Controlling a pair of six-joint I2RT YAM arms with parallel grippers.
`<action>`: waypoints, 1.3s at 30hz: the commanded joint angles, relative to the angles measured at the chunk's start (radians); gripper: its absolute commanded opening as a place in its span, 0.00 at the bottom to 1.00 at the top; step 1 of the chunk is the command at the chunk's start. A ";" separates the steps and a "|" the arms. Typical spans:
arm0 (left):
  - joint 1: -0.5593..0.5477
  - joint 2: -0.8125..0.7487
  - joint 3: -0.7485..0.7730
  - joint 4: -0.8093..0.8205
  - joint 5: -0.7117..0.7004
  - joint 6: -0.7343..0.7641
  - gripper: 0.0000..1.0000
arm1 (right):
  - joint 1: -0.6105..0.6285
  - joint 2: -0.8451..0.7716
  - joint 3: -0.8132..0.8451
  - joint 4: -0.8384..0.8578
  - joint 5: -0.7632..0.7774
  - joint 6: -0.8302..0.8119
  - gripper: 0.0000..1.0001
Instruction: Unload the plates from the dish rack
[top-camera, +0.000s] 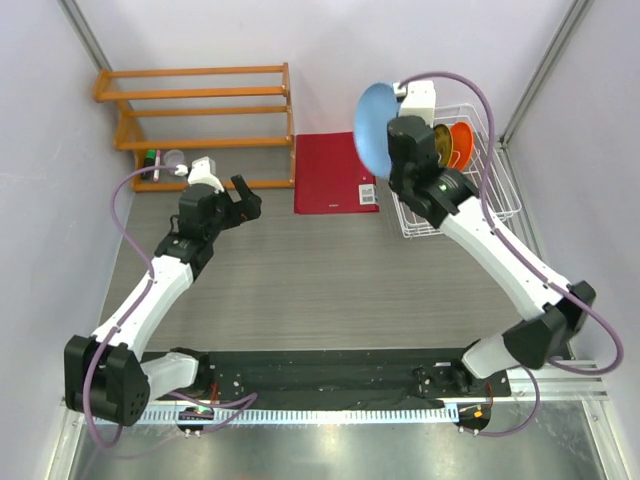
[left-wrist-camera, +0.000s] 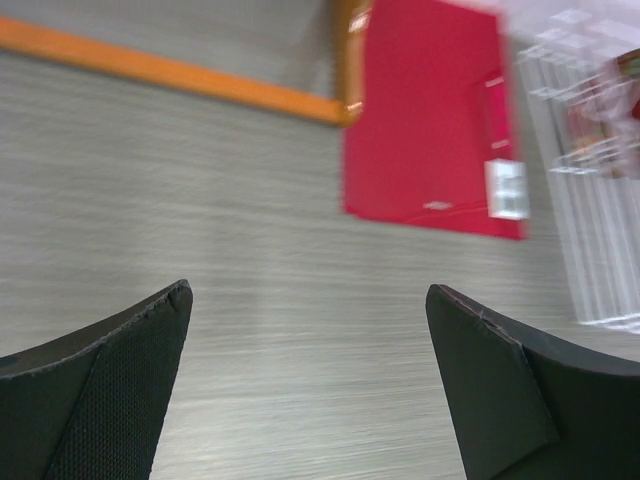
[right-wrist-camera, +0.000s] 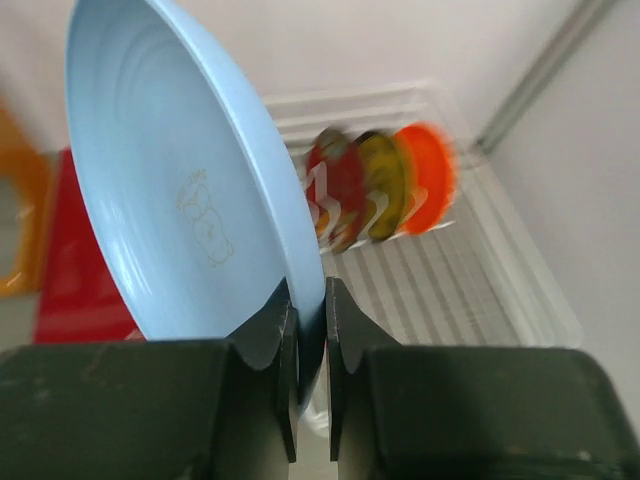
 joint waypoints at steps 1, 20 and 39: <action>-0.005 -0.086 -0.049 0.148 0.168 -0.114 0.99 | -0.006 -0.091 -0.171 -0.082 -0.403 0.298 0.05; -0.006 -0.243 -0.353 0.469 0.315 -0.283 0.90 | -0.006 -0.170 -0.539 0.263 -1.006 0.631 0.08; -0.011 -0.203 -0.357 0.449 0.311 -0.260 0.03 | -0.008 -0.119 -0.581 0.355 -1.164 0.704 0.10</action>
